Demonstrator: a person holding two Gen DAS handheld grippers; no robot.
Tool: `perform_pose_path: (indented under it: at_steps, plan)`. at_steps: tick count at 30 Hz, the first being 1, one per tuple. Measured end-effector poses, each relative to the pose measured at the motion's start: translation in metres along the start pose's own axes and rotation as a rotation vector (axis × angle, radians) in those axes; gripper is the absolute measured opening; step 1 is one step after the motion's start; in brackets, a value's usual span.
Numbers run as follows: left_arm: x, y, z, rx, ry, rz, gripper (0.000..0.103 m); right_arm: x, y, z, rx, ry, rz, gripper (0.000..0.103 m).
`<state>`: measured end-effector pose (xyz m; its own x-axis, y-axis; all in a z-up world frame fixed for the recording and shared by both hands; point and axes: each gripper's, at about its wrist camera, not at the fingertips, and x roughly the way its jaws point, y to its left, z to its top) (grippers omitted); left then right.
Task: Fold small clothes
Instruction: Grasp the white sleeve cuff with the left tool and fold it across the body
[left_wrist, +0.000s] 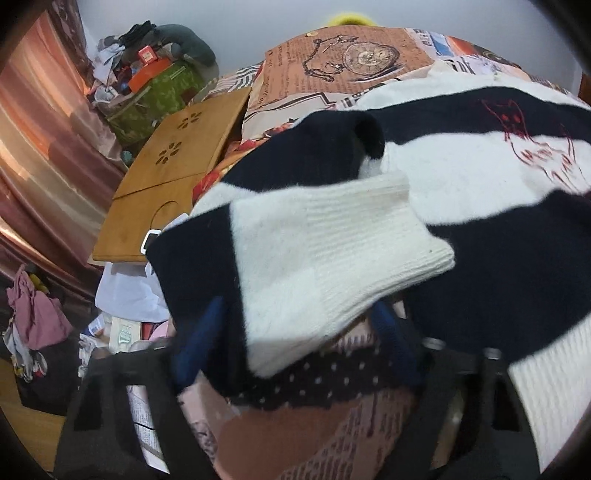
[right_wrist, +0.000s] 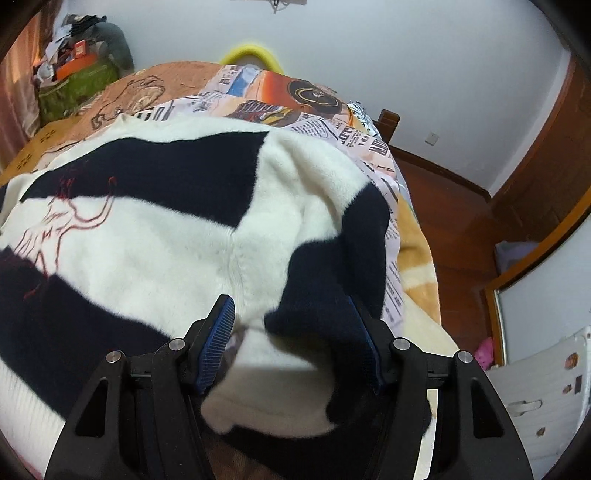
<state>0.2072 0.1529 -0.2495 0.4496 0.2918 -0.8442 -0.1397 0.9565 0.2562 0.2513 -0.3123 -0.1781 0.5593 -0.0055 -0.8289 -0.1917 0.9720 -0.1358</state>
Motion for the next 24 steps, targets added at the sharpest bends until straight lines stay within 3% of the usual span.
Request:
perform_pose_path:
  at_steps: [5,6,12,15,19,24]
  plan:
    - [-0.014,0.020,0.018,-0.099,-0.049,-0.049,0.016,-0.019,0.003,0.003,0.026,-0.044,0.079,0.059]
    - [-0.019,0.026,0.023,-0.121,-0.062,-0.046,0.013,-0.022,0.003,0.005,0.033,-0.054,0.096,0.059]
    - [-0.063,0.060,0.083,-0.232,-0.197,-0.015,0.008,-0.039,0.016,0.017,0.050,-0.128,0.178,0.059]
    - [-0.089,0.057,0.115,-0.237,-0.267,-0.017,0.008,-0.046,0.024,0.021,0.057,-0.157,0.227,0.059]
    - [-0.129,0.029,0.160,-0.206,-0.359,-0.117,0.008,-0.050,0.031,0.024,0.059,-0.182,0.263,0.059]
    - [-0.158,-0.033,0.199,-0.126,-0.400,-0.288,0.008,-0.052,0.027,0.032,0.082,-0.208,0.296,0.059]
